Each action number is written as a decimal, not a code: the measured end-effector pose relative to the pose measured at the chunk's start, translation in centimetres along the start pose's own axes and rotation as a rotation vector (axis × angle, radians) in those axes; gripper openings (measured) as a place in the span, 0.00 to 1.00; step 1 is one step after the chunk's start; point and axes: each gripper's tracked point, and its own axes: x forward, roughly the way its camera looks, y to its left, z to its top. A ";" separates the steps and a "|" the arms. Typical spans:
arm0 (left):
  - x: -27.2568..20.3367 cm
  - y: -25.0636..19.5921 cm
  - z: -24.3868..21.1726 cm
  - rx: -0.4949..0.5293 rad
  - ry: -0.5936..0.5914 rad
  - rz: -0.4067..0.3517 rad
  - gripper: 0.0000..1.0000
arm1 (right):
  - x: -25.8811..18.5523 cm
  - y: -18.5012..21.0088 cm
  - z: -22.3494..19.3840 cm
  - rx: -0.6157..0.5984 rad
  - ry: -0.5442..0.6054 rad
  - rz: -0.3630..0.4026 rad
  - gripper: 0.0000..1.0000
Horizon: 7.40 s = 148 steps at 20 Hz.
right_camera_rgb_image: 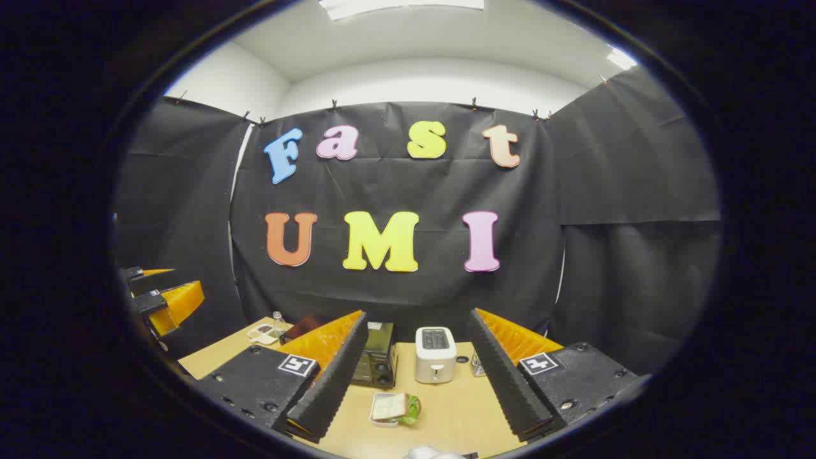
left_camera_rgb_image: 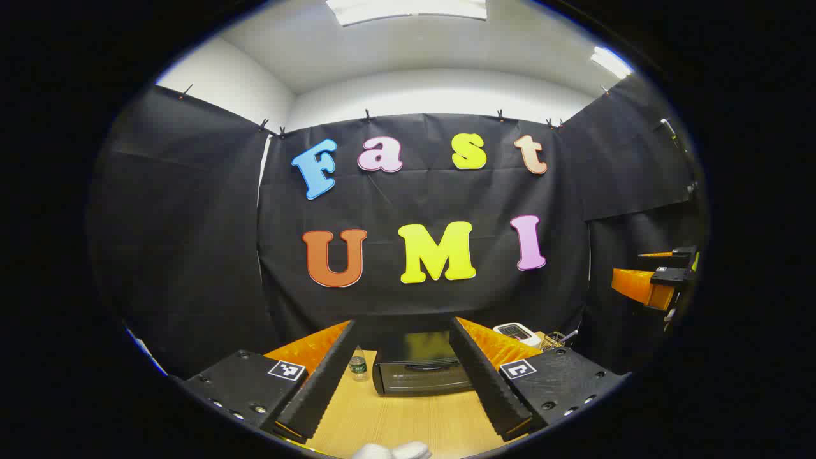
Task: Open the electric oven with the left hand, put the food in, and close the electric oven.
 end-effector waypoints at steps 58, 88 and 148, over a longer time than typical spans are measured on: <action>21.3 -6.6 -28.2 -0.004 0.425 -0.026 0.99 | 3.7 -8.0 -5.5 -0.072 0.169 -0.126 1.00; 8.3 -7.7 -38.4 -0.023 0.683 -0.077 0.98 | 3.1 -6.8 -10.7 -0.054 0.272 -0.076 1.00; -1.2 2.6 -9.9 0.037 0.296 0.047 0.95 | 16.7 10.1 -25.3 0.974 0.413 0.266 0.37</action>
